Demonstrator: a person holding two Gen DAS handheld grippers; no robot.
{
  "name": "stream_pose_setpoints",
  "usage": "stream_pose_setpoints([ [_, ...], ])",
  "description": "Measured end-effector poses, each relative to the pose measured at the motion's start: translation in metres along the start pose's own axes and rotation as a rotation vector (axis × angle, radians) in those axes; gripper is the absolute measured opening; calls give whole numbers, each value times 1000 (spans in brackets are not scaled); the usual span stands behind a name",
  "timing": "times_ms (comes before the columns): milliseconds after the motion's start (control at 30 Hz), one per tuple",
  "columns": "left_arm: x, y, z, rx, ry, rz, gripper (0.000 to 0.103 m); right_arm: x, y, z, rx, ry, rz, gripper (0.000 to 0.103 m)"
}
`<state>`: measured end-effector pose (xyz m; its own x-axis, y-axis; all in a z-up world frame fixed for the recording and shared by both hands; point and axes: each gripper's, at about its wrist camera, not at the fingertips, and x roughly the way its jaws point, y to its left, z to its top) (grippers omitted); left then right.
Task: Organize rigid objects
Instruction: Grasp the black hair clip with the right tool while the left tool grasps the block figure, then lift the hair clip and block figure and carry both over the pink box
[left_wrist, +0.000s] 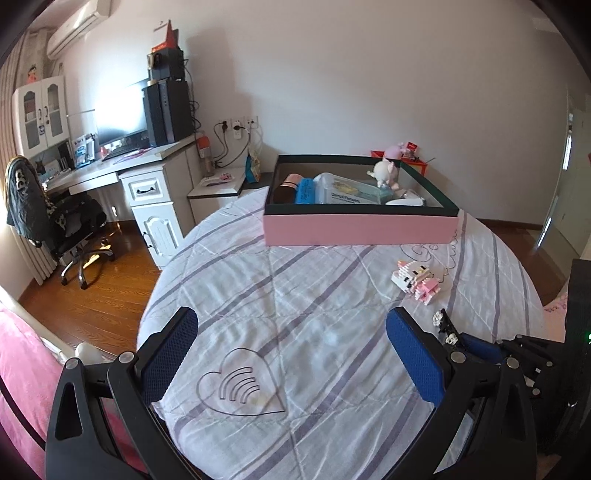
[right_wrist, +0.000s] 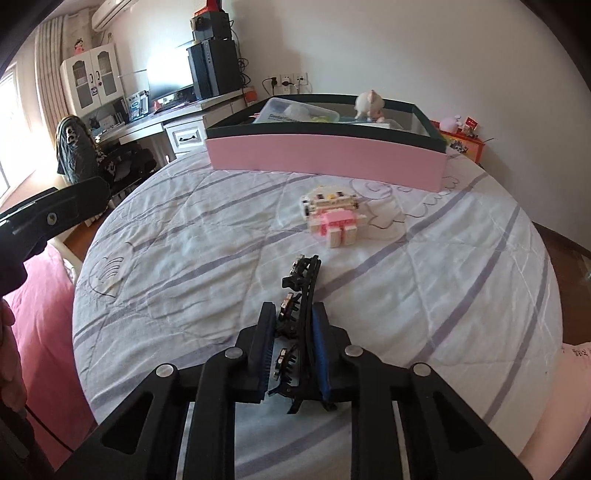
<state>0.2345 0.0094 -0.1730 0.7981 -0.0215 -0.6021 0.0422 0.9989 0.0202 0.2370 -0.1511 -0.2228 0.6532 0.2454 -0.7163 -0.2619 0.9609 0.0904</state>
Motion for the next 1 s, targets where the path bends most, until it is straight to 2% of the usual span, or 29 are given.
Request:
stream_pose_setpoints([
  [267,56,-56,14,57,111,-106,103,5,-62,18,67,-22,-56,20],
  [467,101,-93,26,58,192,-133,103,14,-94,34,88,-32,-58,20],
  [633,130,-104,32,12,241,-101,103,23,-110,41,92,-21,-45,20],
  [767,151,-110,28,28,303,-63,103,31,-110,46,78,-8,-28,20],
  [800,151,-110,28,29,298,-62,102,33,-109,48,74,1,-26,20],
  [867,151,-112,31,35,279,-59,88,35,-108,49,64,3,-26,20],
  [900,152,-113,32,36,275,-55,85,37,-107,50,63,6,-24,20],
  [967,151,-115,35,51,253,-67,60,37,-105,50,53,7,-26,20],
  [1000,149,-115,35,55,247,-65,60,38,-104,50,50,10,-26,20],
])
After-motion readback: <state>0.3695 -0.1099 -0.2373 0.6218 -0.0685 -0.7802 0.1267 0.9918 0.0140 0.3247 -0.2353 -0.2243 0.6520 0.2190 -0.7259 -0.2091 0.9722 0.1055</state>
